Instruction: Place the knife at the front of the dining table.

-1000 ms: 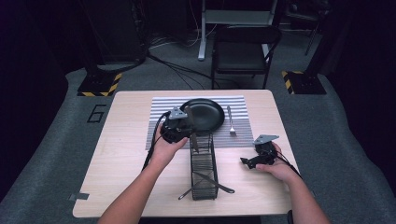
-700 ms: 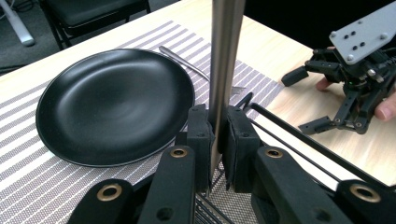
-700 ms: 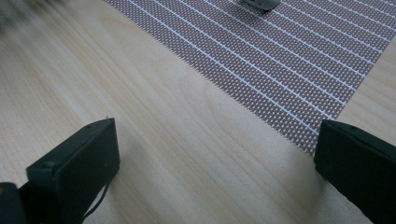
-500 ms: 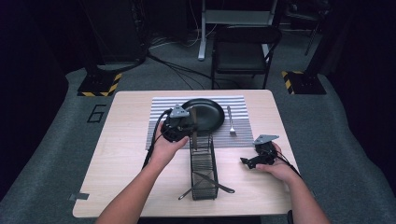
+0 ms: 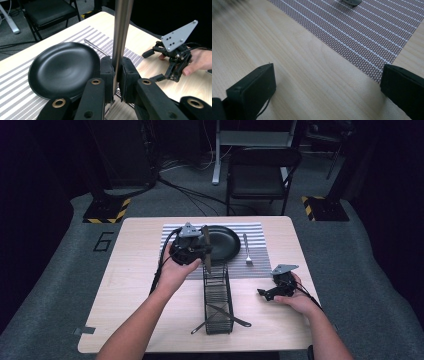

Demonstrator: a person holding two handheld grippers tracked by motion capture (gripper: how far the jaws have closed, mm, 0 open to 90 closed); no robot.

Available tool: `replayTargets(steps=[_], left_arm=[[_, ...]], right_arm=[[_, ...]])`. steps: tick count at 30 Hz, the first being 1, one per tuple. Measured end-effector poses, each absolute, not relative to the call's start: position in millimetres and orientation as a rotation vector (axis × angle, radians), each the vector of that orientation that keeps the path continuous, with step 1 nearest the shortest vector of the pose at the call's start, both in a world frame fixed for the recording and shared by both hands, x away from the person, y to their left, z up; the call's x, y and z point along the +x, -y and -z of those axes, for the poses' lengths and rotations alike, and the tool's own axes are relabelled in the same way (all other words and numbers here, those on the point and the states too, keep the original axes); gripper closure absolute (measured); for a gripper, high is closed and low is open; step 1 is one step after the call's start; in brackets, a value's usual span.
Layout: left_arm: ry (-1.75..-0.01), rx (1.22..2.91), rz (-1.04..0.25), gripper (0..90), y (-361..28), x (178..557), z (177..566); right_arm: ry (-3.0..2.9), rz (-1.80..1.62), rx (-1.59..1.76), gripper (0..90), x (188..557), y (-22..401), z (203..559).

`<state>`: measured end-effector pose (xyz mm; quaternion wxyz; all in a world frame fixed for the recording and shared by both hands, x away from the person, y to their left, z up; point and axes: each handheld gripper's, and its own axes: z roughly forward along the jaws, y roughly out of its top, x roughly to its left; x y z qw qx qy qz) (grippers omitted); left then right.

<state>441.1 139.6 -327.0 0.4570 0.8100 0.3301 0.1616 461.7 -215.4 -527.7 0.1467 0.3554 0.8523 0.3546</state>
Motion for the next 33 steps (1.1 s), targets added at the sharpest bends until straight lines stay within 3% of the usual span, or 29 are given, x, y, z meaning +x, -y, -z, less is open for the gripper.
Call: replayTargets(steps=[17,33], left_arm=[[-0.818,1.962,-0.426,82.6,-155.9,436.4,285.8],[-0.87,1.938,-0.461,82.7,-192.9,430.3,278.8]], right_arm=[[-2.451,-1.021,1.025,0.0,461.7,215.3,527.7],[-2.451,-1.021,1.025,0.0,461.7,215.3,527.7]])
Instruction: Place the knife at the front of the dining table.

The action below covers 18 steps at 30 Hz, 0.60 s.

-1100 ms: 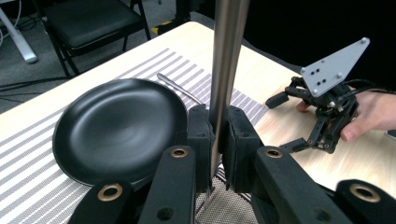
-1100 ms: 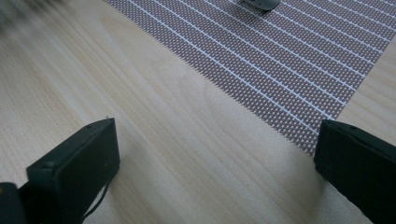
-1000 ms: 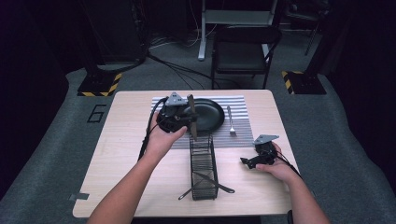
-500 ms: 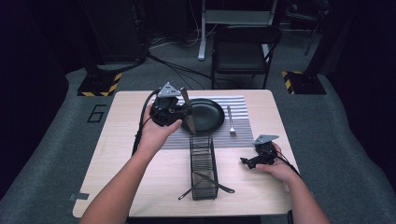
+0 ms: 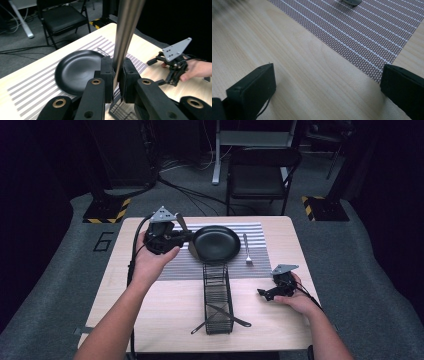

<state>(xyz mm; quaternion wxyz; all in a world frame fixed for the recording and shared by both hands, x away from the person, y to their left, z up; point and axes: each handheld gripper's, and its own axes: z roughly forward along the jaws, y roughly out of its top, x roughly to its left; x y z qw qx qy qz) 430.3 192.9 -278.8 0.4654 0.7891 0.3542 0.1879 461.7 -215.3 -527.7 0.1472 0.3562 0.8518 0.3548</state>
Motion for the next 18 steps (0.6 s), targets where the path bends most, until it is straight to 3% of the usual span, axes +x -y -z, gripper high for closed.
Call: replayTargets(steps=[18], left_arm=[[-1.029,1.959,-0.486,82.7,-220.6,464.9,352.2]], right_arm=[[-2.452,-1.02,1.023,0.0,461.7,215.4,527.7]])
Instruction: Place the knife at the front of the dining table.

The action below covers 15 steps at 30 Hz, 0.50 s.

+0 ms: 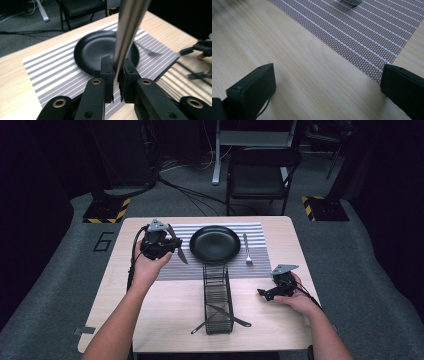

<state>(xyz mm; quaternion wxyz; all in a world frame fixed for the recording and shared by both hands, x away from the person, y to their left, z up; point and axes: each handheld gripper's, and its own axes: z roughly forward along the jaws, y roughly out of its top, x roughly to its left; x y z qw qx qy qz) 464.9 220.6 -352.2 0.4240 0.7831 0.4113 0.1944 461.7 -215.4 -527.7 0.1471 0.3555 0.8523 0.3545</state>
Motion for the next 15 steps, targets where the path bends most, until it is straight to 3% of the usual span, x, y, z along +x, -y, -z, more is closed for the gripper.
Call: replayTargets(steps=[15], left_arm=[[-1.094,1.996,-0.496,82.7,-237.7,477.8,386.0]], right_arm=[[-2.452,-1.02,1.023,0.0,461.7,215.4,527.7]])
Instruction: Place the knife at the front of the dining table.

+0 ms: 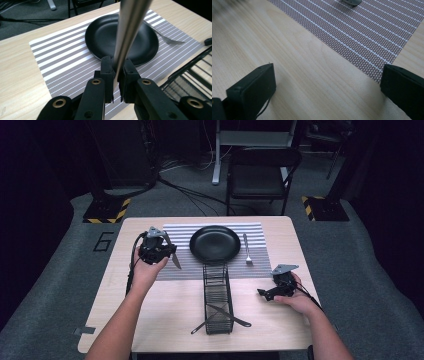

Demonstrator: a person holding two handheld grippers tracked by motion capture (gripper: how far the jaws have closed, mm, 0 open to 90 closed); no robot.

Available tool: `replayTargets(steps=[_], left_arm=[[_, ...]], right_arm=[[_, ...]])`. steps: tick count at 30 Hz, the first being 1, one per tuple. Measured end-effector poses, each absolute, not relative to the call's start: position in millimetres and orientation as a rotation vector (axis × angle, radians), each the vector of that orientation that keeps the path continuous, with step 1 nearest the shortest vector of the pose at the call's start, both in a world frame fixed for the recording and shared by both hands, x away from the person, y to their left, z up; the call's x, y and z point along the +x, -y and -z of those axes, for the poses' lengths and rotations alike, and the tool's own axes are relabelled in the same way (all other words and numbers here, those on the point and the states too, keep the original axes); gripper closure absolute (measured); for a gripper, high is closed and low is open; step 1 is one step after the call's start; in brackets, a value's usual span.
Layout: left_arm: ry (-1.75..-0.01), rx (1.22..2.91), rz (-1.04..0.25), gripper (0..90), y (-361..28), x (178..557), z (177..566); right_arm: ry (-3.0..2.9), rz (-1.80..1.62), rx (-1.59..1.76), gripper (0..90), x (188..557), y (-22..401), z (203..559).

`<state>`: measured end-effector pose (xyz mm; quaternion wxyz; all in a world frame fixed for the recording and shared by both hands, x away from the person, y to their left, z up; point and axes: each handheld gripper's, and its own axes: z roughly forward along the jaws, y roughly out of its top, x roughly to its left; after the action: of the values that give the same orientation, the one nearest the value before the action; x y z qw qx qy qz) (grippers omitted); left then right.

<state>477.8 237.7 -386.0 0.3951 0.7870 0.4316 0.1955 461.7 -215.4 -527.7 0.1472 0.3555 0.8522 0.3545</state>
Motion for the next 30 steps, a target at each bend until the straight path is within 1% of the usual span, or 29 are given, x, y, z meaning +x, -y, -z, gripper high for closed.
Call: replayTargets(steps=[8,9,10,12,17,22,23,30], left_arm=[[-1.134,2.043,-0.482,82.7,-239.2,491.4,399.2],[-1.136,2.004,-0.485,82.7,-238.8,492.7,401.5],[-1.138,2.001,-0.47,82.6,-239.7,494.6,401.6],[-1.149,1.98,-0.477,82.6,-238.4,499.2,402.7],[-1.162,1.952,-0.503,82.4,-229.8,516.1,408.0],[-1.166,1.932,-0.527,81.8,-225.0,523.4,412.1],[-1.187,1.897,-0.524,81.7,-224.7,526.6,414.9],[-1.235,1.831,-0.501,81.9,-227.9,535.0,420.8]], right_arm=[[-2.452,-1.02,1.023,0.0,461.7,215.4,527.7],[-2.452,-1.02,1.023,0.0,461.7,215.4,527.7],[-2.452,-1.02,1.023,0.0,461.7,215.4,527.7],[-2.452,-1.021,1.023,0.0,461.7,215.4,527.7],[-2.453,-1.021,1.024,0.0,461.8,215.3,527.7],[-2.453,-1.018,1.024,0.0,461.8,215.3,527.6],[-2.454,-1.02,1.023,0.0,461.8,215.3,527.7],[-2.453,-1.018,1.023,0.0,461.8,215.3,527.6]])
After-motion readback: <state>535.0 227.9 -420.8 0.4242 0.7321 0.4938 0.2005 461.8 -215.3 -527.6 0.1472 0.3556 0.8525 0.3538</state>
